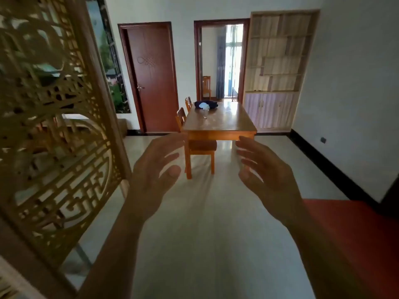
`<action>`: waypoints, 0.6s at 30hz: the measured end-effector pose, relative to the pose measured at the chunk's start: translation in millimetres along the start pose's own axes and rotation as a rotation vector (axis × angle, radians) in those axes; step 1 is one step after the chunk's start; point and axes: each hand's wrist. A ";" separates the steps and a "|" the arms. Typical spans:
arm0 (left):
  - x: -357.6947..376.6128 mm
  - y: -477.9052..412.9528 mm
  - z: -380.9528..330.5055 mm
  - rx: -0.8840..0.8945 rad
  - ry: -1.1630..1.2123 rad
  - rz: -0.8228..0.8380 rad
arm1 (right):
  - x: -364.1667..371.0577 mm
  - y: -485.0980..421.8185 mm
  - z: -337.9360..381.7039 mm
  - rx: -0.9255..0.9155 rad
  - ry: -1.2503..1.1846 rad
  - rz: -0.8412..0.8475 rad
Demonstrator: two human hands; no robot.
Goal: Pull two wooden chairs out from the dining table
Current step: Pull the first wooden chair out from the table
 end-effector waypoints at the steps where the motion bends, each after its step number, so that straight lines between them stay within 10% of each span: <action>1: 0.3 -4.2 3.3 0.037 -0.068 -0.036 | -1.7 -11.0 -6.4 -0.031 0.001 0.015; 18: -138.7 -161.2 227.1 -0.030 -0.190 -0.196 | 159.6 -261.8 -197.8 0.094 -0.133 0.156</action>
Point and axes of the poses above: each hand's wrist, its own y-axis away from the middle knuckle, its own x-axis out of the palm, z = x × y, and after that the axes turned 2 degrees about x, right-handed
